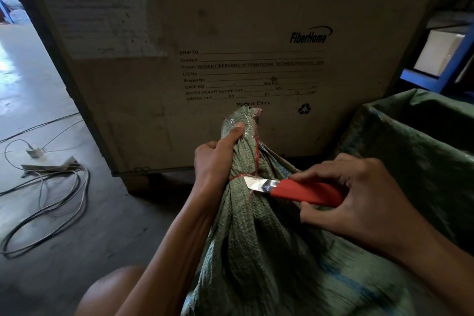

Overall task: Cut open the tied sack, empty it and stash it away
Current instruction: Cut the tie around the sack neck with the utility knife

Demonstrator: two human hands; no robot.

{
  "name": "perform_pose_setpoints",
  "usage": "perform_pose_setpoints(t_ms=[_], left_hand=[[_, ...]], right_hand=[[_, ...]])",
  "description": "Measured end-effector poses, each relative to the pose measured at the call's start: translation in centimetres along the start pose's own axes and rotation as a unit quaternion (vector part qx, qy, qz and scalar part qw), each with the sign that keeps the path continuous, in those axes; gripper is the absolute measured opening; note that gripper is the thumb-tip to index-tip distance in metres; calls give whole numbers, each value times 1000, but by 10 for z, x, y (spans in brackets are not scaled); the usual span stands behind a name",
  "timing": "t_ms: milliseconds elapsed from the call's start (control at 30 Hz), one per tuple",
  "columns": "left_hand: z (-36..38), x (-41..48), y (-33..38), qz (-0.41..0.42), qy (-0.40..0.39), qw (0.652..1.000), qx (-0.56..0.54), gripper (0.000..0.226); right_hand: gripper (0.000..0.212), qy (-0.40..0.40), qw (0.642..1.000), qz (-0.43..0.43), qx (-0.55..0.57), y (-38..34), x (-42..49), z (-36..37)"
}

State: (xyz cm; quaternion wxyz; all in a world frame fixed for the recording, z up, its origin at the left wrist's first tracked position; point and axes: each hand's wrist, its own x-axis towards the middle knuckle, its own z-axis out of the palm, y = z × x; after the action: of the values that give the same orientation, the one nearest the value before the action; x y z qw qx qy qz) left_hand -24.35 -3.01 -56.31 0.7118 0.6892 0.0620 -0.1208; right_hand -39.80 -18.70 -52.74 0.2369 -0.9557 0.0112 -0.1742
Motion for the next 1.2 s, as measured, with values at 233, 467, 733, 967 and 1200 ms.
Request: perform_pose_setpoints(t_ms=[233, 467, 733, 967, 1200], left_hand=[[0, -6, 5, -14, -5, 1000, -25, 41], [-1, -6, 4, -7, 0, 999, -37, 56], [-6, -1, 4, -44, -47, 996, -65, 44], [-1, 9, -3, -64, -99, 990, -73, 61], [1, 21, -14, -65, -121, 985, -101, 83]], right_hand=[[48, 10, 1000, -7, -4, 0, -2, 5], [46, 27, 999, -30, 4, 1, -1, 9], [38, 38, 997, -49, 40, 6, 2, 18], [45, 37, 995, -75, 49, 13, 5, 13], [45, 19, 995, -67, 71, 13, 2, 14]])
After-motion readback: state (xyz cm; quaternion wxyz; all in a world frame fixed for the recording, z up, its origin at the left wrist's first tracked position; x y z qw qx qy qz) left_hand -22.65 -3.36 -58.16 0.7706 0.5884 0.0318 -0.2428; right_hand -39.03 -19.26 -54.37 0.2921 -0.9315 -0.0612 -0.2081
